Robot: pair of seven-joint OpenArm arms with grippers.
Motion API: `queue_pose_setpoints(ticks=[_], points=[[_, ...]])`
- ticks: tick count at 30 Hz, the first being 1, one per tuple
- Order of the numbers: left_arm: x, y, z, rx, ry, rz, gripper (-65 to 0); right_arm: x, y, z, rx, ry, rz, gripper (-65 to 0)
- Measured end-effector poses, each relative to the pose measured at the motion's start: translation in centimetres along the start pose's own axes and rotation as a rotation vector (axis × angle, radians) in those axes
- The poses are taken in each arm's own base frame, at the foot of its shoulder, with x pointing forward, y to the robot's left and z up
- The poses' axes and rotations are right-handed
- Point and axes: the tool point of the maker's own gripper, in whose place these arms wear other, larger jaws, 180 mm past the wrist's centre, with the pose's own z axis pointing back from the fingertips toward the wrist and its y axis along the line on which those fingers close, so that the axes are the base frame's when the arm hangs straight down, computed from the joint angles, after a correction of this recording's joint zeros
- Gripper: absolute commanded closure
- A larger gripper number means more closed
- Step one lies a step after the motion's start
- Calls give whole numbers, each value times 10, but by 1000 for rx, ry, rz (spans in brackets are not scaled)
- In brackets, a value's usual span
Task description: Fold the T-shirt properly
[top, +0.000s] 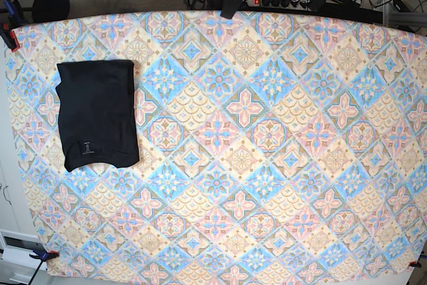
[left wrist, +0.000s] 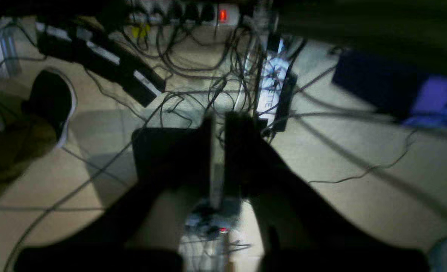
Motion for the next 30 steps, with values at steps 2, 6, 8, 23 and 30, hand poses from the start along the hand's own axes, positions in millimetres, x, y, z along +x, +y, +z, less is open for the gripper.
queue_pose_setpoints(ticks=[2, 6, 8, 23, 30], points=[[-7, 1, -8, 2, 8, -58, -28, 9, 2, -3, 7, -34, -11, 0], [2, -1, -17, 2, -29, -127, -29, 10, 0, -6, -1, -38, -37, 0], [8, -6, -19, -11, -42, -148, -29, 11, 6, -10, 9, -48, -52, 0], [13, -34, -23, -55, -56, -147, -31, 14, -26, -11, -201, -77, -58, 0], [13, -31, -23, -51, -56, -149, -31, -4, 8, -29, -153, -58, -89, 0]])
